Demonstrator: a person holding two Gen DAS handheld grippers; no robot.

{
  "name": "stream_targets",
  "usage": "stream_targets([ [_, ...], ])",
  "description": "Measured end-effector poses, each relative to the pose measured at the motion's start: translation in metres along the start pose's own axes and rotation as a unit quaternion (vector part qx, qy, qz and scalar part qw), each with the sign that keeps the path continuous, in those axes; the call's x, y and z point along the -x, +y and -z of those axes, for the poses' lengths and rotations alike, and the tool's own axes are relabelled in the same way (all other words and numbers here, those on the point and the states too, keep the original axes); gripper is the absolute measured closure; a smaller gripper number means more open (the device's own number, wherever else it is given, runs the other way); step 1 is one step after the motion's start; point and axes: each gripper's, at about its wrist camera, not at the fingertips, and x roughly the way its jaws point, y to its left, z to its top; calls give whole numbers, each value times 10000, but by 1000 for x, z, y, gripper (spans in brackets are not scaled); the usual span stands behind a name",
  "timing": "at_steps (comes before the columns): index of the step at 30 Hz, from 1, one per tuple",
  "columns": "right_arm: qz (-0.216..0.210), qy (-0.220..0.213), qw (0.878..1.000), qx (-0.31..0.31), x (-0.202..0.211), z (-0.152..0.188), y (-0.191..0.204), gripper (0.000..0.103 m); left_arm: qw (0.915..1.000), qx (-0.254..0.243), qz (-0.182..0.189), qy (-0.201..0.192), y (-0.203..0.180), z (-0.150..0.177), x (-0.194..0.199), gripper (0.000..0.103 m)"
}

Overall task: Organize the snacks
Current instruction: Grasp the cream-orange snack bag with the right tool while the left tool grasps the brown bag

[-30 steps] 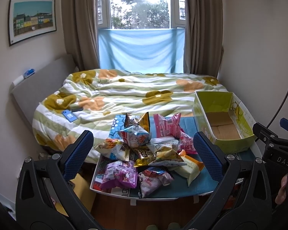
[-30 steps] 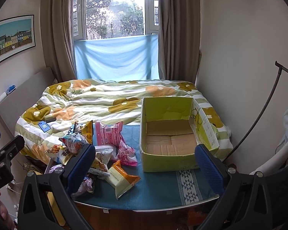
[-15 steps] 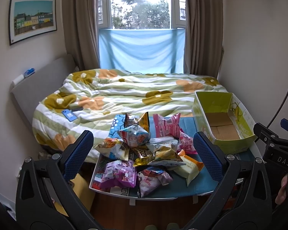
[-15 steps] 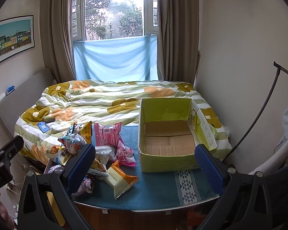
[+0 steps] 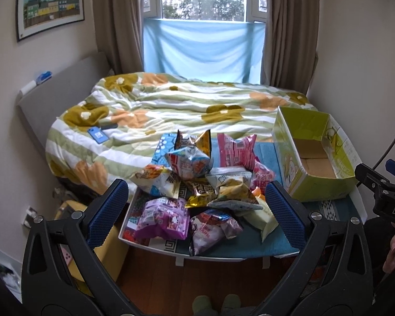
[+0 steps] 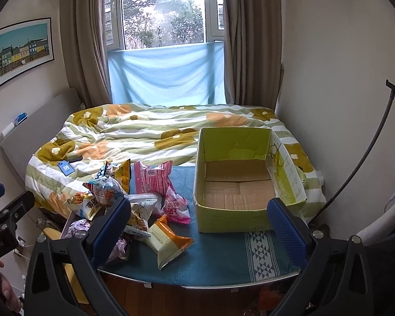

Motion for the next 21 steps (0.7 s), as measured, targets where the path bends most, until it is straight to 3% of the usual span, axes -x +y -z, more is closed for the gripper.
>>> stream_targets([
  [7, -556, 659, 9955, 387, -57, 24, -9, 0, 9984, 118, -64, 550, -2, 41, -50, 0],
  [11, -790, 945, 9901, 680, -95, 43, -7, 0, 9973, -131, -65, 719, -10, 57, -79, 0],
  [16, -950, 1240, 9832, 941, -134, 66, -2, 0, 9918, -1044, -72, 730, -33, 77, -113, 0],
  [21, -1047, 1320, 9766, 1339, -165, 83, 11, 0, 9734, -2126, -129, 845, -53, 100, -144, 0],
])
